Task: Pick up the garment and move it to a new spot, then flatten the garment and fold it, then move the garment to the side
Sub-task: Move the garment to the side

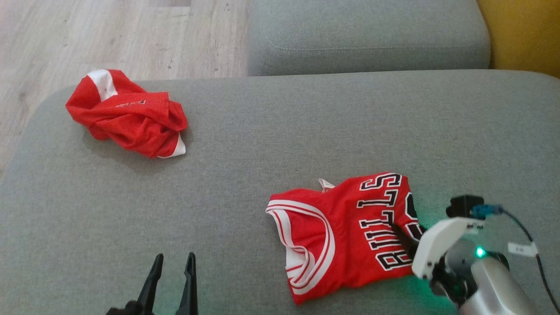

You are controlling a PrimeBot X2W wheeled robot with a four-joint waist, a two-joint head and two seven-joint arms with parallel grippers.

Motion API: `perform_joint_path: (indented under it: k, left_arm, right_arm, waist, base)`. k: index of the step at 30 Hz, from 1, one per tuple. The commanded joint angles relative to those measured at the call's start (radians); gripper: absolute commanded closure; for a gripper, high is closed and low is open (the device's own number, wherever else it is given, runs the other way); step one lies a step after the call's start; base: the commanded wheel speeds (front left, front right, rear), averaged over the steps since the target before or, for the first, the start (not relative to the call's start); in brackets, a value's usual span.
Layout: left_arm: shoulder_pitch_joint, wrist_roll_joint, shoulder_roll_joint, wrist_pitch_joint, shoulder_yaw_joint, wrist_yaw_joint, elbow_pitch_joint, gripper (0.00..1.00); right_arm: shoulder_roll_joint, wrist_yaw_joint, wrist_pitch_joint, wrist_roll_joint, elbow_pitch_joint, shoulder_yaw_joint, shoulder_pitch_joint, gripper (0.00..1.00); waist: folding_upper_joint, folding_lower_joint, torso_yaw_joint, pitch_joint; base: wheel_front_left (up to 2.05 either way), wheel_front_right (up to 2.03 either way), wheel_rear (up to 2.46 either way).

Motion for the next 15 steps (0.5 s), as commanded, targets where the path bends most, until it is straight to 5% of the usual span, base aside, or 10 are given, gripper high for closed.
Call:
perform_joint_path:
  k: [1,2,7,15]
  left_arm:
    - [-0.050,0.007,-0.006,-0.010,0.023,-0.003,-0.025,0.00]
    - [-0.051,0.007,-0.006,-0.010,0.022,-0.003,-0.026,0.00]
    - [-0.054,0.000,-0.006,-0.010,0.028,-0.003,-0.034,0.00]
    - [-0.047,-0.004,-0.006,-0.010,0.025,0.000,-0.050,0.00]
  right_arm:
    - [0.008,-0.001,0.000,0.026,0.004,0.009,-0.070,0.70]
    - [0.011,-0.001,-0.004,0.037,0.014,0.011,-0.086,1.00]
    - [0.001,-0.001,-0.075,0.068,-0.023,0.061,-0.169,1.00]
    - [-0.072,-0.001,-0.047,0.134,-0.273,0.153,-0.224,1.00]
  waist:
    - [0.0000,0.0000,0.000,0.004]
    - [0.0000,0.0000,0.000,0.005]
    - [0.0000,0.0000,-0.032,0.007]
    - [0.0000,0.0000,-0.119,0.010]
  base:
    - [0.00,0.00,0.00]
    - [0.00,0.00,0.00]
    - [0.00,0.00,0.00]
    - [0.00,0.00,0.00]
